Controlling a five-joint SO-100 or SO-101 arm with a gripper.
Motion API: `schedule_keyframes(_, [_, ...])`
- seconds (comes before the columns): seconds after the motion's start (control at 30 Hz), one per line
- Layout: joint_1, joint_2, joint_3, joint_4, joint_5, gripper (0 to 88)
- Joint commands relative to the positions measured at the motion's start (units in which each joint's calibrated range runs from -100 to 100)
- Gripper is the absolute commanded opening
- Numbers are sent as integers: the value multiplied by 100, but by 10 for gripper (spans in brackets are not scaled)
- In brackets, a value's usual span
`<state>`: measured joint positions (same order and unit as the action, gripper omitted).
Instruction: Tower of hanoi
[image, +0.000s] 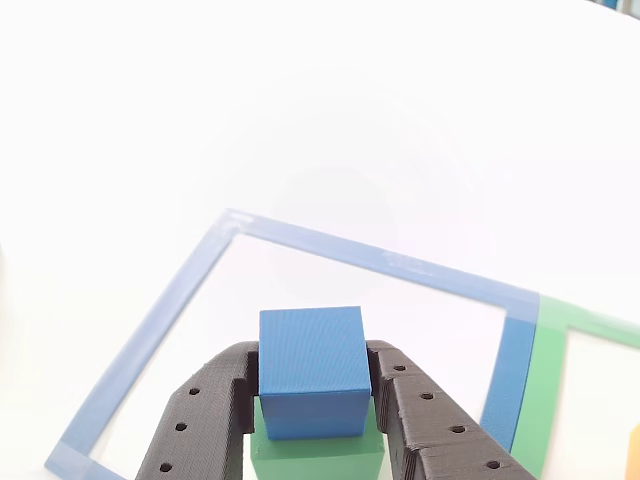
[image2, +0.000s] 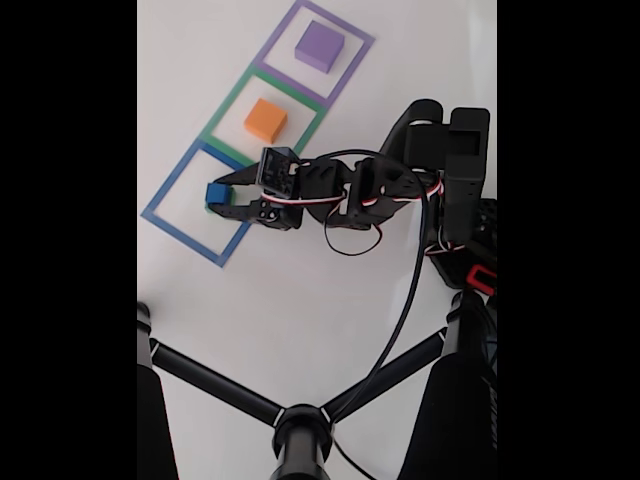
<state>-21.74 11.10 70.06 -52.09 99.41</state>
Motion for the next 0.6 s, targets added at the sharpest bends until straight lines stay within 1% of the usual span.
schedule_keyframes(0.0, [16, -145, -124, -135, 59, 11])
schedule_keyframes(0.13, [-12, -412, -124, -6, 59, 11])
schedule_keyframes(0.27, [-99, -1130, -106, 658, 59, 3])
schedule_keyframes(0.47, [-118, -2761, -179, 2504, 59, 2])
schedule_keyframes(0.57, [45, -3585, -361, 3792, 59, 2])
